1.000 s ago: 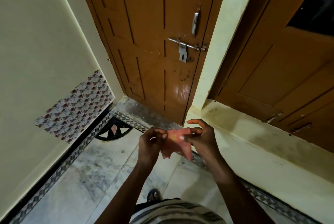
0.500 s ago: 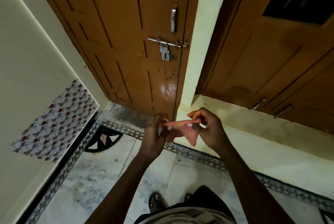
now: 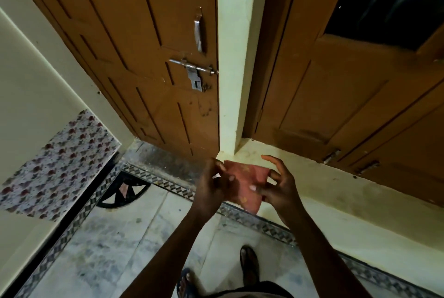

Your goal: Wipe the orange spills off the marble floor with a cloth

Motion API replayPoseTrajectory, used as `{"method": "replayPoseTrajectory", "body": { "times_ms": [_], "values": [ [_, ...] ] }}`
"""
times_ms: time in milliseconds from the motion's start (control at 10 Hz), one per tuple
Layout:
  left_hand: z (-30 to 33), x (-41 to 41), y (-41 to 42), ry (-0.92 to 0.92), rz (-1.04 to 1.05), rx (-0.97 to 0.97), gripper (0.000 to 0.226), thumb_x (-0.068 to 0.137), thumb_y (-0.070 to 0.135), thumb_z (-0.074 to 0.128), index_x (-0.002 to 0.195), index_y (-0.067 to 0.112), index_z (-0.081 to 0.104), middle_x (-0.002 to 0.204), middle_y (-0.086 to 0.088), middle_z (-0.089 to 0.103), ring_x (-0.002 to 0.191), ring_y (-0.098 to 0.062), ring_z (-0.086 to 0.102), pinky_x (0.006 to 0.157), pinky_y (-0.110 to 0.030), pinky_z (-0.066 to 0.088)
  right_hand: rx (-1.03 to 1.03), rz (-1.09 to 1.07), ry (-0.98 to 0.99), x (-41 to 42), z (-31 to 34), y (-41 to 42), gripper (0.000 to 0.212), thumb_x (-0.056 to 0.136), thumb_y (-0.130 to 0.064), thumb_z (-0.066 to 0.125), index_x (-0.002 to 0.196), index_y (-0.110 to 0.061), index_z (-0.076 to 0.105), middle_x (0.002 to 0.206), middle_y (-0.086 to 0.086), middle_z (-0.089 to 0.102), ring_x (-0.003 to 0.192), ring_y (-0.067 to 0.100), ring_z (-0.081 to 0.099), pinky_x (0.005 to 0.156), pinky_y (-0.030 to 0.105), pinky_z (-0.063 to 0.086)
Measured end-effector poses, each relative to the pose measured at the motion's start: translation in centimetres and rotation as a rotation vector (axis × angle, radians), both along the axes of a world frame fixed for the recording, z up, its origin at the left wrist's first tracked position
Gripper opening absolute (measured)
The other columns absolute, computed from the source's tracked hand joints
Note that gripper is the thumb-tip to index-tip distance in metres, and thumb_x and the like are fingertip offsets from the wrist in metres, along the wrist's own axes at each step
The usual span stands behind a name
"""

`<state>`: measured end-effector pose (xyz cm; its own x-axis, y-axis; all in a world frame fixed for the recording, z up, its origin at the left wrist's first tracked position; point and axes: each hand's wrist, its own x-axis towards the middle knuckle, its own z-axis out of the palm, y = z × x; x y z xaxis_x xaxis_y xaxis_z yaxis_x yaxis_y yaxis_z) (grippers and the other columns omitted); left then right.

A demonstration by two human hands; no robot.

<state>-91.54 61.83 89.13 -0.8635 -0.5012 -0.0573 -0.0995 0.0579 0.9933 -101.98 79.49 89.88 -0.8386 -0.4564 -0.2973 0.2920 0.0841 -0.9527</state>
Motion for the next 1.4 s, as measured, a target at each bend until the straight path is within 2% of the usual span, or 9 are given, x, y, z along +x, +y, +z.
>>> {"method": "replayPoseTrajectory", "body": {
  "times_ms": [200, 300, 500, 700, 800, 900, 1100, 1300, 1400],
  "values": [
    [-5.7, -8.2, 1.8, -0.251, -0.084, -0.065, 0.035, 0.090, -0.015, 0.062, 0.114, 0.008, 0.074, 0.092, -0.004, 0.076, 0.073, -0.011, 0.067, 0.061, -0.024, 0.054, 0.186, -0.050, 0.155, -7.8, -7.1, 1.9, 0.029, 0.061, -0.007, 0.087, 0.082, -0.024, 0.077, 0.092, 0.000, 0.078, 0.093, 0.031, 0.074, 0.079, 0.062, 0.063],
    [-8.6, -12.7, 1.8, -0.336, -0.113, -0.106, 0.037, 0.096, -0.007, 0.061, 0.129, 0.008, 0.069, 0.104, -0.001, 0.073, 0.076, -0.003, 0.064, 0.064, -0.010, 0.050, 0.238, -0.063, 0.134, -11.7, -11.2, 1.6, 0.024, 0.062, -0.016, 0.080, 0.081, -0.031, 0.081, 0.097, -0.004, 0.080, 0.097, 0.025, 0.075, 0.084, 0.060, 0.062],
    [-14.4, -21.3, 0.4, -0.359, -0.086, -0.249, 0.020, 0.110, 0.006, 0.048, 0.120, -0.004, 0.062, 0.101, -0.010, 0.071, 0.084, -0.012, 0.075, 0.066, -0.018, 0.058, 0.274, -0.101, 0.174, -18.6, -16.2, -2.2, 0.027, 0.058, -0.020, 0.070, 0.083, -0.020, 0.081, 0.103, -0.003, 0.079, 0.101, 0.017, 0.072, 0.093, 0.047, 0.060],
    [-20.9, -26.3, -2.6, -0.451, -0.142, -0.370, 0.036, 0.104, 0.008, 0.056, 0.139, 0.000, 0.059, 0.133, -0.013, 0.066, 0.123, -0.025, 0.066, 0.094, -0.014, 0.052, 0.346, -0.068, 0.286, -23.3, -23.4, -6.2, 0.022, 0.070, -0.016, 0.080, 0.091, -0.019, 0.076, 0.099, 0.004, 0.079, 0.100, 0.026, 0.073, 0.094, 0.042, 0.057],
    [-22.8, -26.1, -1.3, -0.365, -0.134, -0.653, 0.054, 0.096, 0.021, 0.038, 0.141, -0.001, 0.059, 0.146, -0.023, 0.059, 0.137, -0.040, 0.055, 0.117, -0.030, 0.041, 0.396, -0.113, 0.496, -23.2, -25.5, -6.3, 0.021, 0.083, -0.010, 0.084, 0.102, -0.007, 0.076, 0.110, 0.006, 0.076, 0.108, 0.019, 0.067, 0.101, 0.029, 0.050],
    [-27.7, -25.1, -0.9, -0.245, -0.111, -0.837, 0.045, 0.090, 0.002, 0.057, 0.135, 0.007, 0.060, 0.133, -0.023, 0.069, 0.126, -0.040, 0.065, 0.113, -0.045, 0.049, 0.494, -0.042, 0.642, -22.3, -27.1, -5.6, 0.017, 0.084, -0.005, 0.083, 0.098, -0.003, 0.076, 0.103, 0.009, 0.075, 0.100, 0.024, 0.068, 0.096, 0.023, 0.046],
    [-26.9, -23.5, -0.1, -0.334, -0.153, -0.598, 0.051, 0.098, 0.006, 0.068, 0.147, 0.008, 0.055, 0.139, -0.014, 0.067, 0.130, -0.032, 0.063, 0.113, -0.038, 0.048, 0.593, 0.125, 0.628, -21.8, -27.1, -5.5, 0.020, 0.091, 0.000, 0.076, 0.110, 0.001, 0.076, 0.109, 0.019, 0.076, 0.104, 0.036, 0.071, 0.095, 0.031, 0.047],
    [-18.8, -18.4, 0.4, -0.249, 0.156, -0.314, 0.024, 0.101, 0.006, 0.064, 0.115, 0.025, 0.069, 0.107, 0.010, 0.076, 0.095, -0.002, 0.071, 0.073, -0.015, 0.054, 0.416, 0.023, 0.533, -16.3, -20.1, -6.2, 0.016, 0.088, -0.007, 0.080, 0.102, -0.014, 0.077, 0.099, -0.002, 0.077, 0.087, 0.008, 0.067, 0.080, 0.008, 0.047],
    [-13.8, -13.5, -0.1, -0.168, 0.236, -0.289, 0.021, 0.101, 0.010, 0.065, 0.114, 0.025, 0.071, 0.107, 0.014, 0.076, 0.091, -0.003, 0.071, 0.070, -0.011, 0.051, 0.287, 0.001, 0.368, -11.8, -15.8, -6.8, 0.021, 0.091, -0.009, 0.077, 0.107, -0.022, 0.075, 0.100, -0.013, 0.077, 0.091, 0.002, 0.071, 0.085, 0.019, 0.056]
  ]
}}
